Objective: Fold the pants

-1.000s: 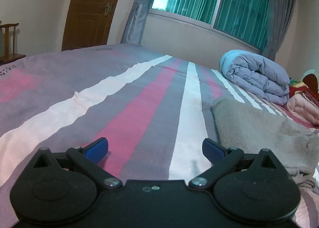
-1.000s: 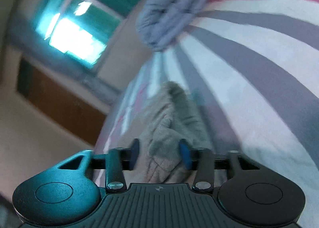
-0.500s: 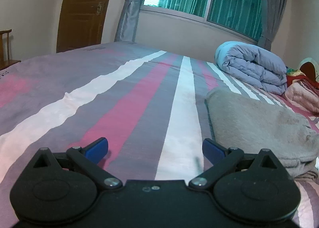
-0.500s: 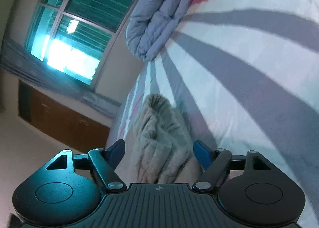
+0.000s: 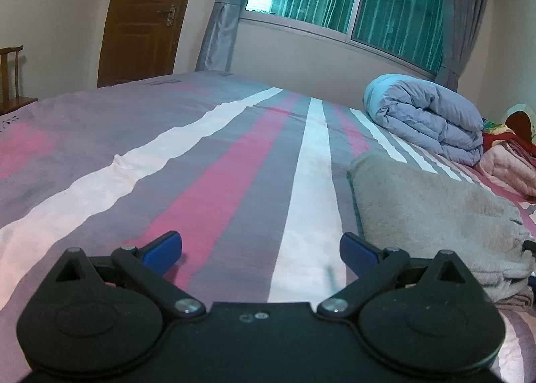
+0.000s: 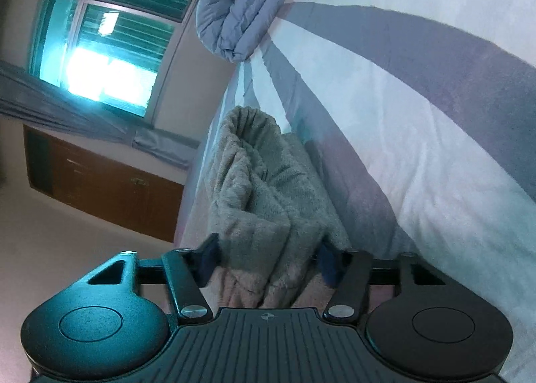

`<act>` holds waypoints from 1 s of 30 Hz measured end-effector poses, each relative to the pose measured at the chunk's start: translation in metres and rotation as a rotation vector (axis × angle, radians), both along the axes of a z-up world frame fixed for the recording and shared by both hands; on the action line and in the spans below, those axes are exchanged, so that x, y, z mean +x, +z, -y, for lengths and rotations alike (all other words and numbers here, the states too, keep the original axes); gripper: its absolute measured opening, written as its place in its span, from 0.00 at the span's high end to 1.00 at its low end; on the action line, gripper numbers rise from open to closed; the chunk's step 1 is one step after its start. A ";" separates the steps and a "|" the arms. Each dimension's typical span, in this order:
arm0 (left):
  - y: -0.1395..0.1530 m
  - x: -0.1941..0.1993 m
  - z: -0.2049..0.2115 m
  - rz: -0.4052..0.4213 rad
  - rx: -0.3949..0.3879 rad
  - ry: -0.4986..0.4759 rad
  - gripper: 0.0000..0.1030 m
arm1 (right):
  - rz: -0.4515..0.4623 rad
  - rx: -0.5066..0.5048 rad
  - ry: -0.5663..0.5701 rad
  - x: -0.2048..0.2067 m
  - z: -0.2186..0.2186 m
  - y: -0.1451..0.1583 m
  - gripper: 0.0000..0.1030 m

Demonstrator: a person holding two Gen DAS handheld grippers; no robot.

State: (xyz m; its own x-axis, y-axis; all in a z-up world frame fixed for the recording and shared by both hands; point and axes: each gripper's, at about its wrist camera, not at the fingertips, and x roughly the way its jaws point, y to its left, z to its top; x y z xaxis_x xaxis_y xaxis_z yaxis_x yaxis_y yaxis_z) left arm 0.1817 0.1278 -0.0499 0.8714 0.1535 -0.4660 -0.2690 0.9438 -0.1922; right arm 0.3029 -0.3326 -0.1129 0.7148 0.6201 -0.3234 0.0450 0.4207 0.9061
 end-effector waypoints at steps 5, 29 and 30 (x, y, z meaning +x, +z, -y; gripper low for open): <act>0.001 -0.003 -0.001 0.004 0.003 -0.003 0.08 | 0.132 0.010 -0.010 -0.030 0.001 0.031 0.66; 0.009 0.051 0.048 -0.034 0.022 -0.168 0.09 | 0.368 -0.815 0.125 -0.047 -0.094 0.056 0.80; 0.012 0.054 0.047 -0.013 0.024 -0.167 0.09 | 0.409 -0.807 0.104 -0.050 -0.094 0.063 0.80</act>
